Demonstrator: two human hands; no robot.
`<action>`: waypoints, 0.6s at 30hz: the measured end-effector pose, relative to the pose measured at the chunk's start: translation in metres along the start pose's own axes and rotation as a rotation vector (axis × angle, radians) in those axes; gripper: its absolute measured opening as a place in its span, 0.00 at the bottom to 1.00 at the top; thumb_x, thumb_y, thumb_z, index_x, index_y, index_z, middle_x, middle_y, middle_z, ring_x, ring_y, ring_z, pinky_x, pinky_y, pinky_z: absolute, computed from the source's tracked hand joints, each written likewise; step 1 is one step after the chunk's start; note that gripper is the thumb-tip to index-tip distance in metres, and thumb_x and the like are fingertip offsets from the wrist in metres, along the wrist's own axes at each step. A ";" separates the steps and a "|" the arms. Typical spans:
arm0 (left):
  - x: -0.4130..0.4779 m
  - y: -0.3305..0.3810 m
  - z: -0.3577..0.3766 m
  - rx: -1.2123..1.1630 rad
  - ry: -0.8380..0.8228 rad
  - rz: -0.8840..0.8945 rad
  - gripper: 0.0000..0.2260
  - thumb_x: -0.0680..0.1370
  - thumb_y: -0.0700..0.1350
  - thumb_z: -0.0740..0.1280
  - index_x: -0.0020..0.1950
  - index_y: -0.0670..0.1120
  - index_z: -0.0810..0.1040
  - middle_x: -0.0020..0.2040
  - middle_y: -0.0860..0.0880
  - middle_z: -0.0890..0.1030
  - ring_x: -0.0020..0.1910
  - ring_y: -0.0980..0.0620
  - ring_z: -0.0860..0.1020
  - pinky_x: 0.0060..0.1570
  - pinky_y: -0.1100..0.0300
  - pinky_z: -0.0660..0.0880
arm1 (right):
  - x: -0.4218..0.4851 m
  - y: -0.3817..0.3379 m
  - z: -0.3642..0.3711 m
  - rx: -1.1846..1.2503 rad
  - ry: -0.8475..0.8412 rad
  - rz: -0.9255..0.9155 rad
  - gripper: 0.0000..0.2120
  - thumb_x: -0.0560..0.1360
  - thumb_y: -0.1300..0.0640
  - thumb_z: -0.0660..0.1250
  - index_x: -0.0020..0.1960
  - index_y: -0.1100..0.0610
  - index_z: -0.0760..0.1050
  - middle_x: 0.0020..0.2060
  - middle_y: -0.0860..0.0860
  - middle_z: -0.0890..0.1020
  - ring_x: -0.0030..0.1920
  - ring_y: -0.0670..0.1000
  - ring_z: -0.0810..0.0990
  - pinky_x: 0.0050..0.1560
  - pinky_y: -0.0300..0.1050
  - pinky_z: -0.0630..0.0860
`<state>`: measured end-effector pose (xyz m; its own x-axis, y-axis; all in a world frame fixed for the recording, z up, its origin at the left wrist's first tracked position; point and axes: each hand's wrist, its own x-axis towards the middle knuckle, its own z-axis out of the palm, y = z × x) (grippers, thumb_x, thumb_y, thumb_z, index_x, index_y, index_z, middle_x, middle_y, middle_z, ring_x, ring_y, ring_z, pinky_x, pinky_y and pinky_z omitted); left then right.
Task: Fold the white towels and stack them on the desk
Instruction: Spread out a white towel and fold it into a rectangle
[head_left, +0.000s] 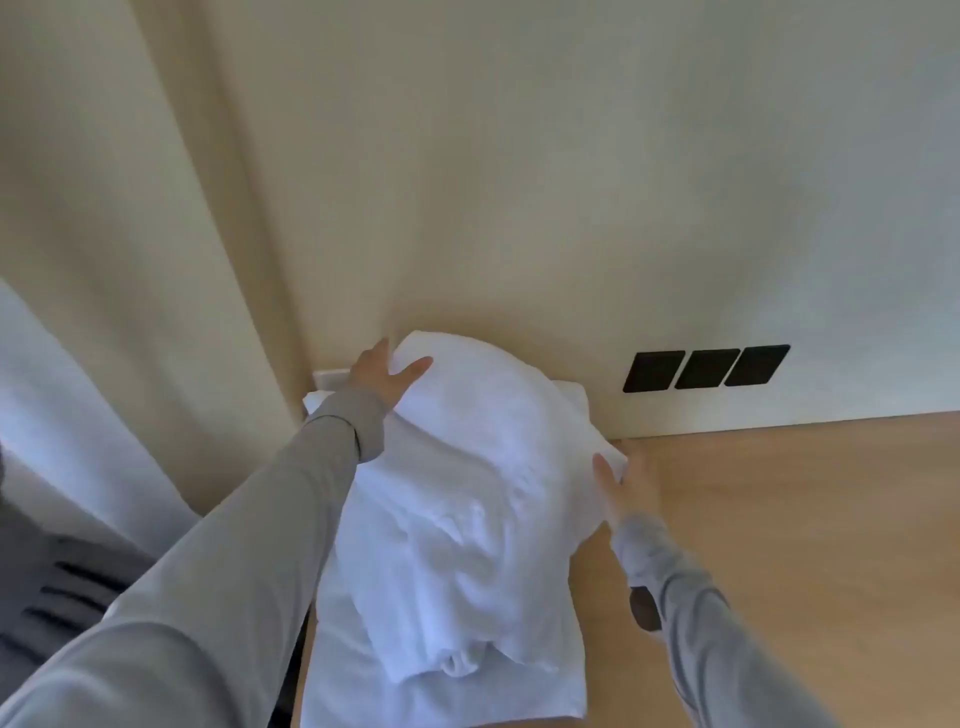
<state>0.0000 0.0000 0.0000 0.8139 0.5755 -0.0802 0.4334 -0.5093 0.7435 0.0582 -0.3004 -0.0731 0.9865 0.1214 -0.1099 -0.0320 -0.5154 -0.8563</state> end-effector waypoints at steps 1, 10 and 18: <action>0.003 0.000 0.005 -0.008 -0.009 -0.001 0.38 0.75 0.61 0.64 0.77 0.43 0.53 0.76 0.44 0.60 0.74 0.44 0.60 0.72 0.50 0.58 | -0.005 0.010 0.002 0.050 0.036 0.055 0.25 0.77 0.52 0.62 0.71 0.61 0.61 0.66 0.59 0.67 0.66 0.60 0.67 0.67 0.58 0.67; 0.030 -0.009 0.027 -0.111 0.007 -0.080 0.37 0.70 0.61 0.71 0.70 0.41 0.66 0.67 0.43 0.72 0.65 0.42 0.70 0.65 0.48 0.68 | -0.030 0.048 0.039 0.544 -0.007 0.410 0.15 0.77 0.57 0.65 0.60 0.63 0.71 0.50 0.56 0.78 0.51 0.55 0.76 0.57 0.52 0.74; 0.026 -0.009 0.018 -0.280 0.048 0.055 0.09 0.73 0.49 0.72 0.39 0.46 0.75 0.37 0.52 0.77 0.36 0.52 0.75 0.34 0.68 0.71 | -0.018 0.013 0.030 0.511 0.112 0.389 0.19 0.72 0.52 0.70 0.58 0.61 0.73 0.47 0.53 0.77 0.49 0.56 0.76 0.51 0.49 0.71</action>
<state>0.0238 0.0080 -0.0209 0.8109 0.5851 -0.0079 0.2601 -0.3483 0.9006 0.0350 -0.2844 -0.0974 0.8971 -0.0961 -0.4312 -0.4357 -0.0322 -0.8995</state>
